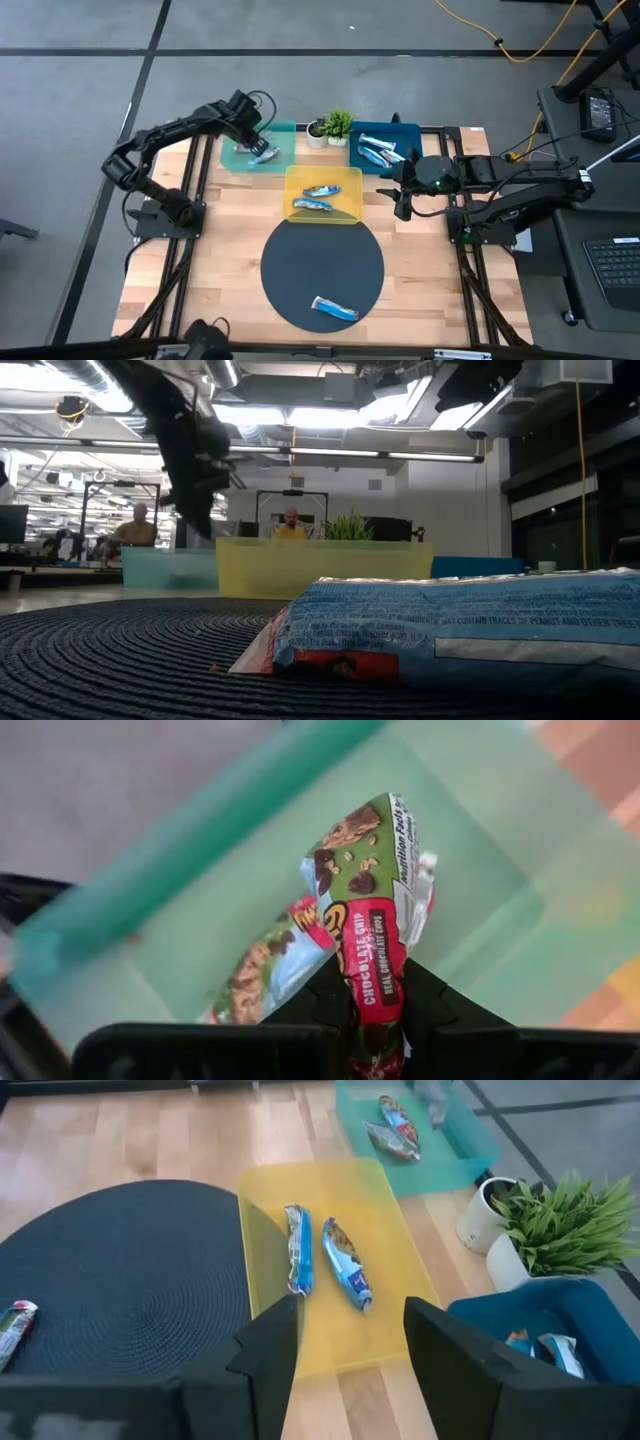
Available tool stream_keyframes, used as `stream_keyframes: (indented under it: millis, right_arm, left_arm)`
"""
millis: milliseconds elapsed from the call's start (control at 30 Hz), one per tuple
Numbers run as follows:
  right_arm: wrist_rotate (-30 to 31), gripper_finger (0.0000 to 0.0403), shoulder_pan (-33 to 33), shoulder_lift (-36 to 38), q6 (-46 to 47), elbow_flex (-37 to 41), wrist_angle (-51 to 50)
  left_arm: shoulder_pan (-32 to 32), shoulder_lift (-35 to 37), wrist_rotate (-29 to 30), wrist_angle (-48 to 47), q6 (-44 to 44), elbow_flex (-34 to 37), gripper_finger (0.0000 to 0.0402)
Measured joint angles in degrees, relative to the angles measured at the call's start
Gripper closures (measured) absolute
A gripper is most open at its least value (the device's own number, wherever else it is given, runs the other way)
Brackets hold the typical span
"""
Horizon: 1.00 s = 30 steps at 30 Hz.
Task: Pick and place Granola Bars by type
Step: Put the red granola bar into the green bin
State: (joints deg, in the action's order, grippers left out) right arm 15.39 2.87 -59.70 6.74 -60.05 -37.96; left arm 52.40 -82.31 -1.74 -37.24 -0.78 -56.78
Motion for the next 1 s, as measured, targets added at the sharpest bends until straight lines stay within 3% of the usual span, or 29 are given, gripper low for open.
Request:
stream_keyframes:
  millis: [267,567,867,1000]
  right_arm:
    - [0.01,0.0218,0.0,0.0,0.0,0.0,-0.39]
    - [0.01,0.0218,0.0,0.0,0.46,0.0,-1.39]
    - [-2.66,0.0218,-0.02,0.0,3.78,0.0,-1.38]
    - [-5.02,0.0218,0.0,0.0,0.23,0.0,-1.37]
  left_arm:
    - [-0.13,-5.21,-1.78,3.37,-0.02,1.41,0.0371]
    - [-0.15,-6.02,-2.91,6.53,-0.35,1.43,0.0362]
    - [-0.17,-5.87,-4.35,4.07,-4.5,1.43,0.0276]
    - [-0.15,-4.13,-4.22,2.41,-4.5,1.43,0.023]
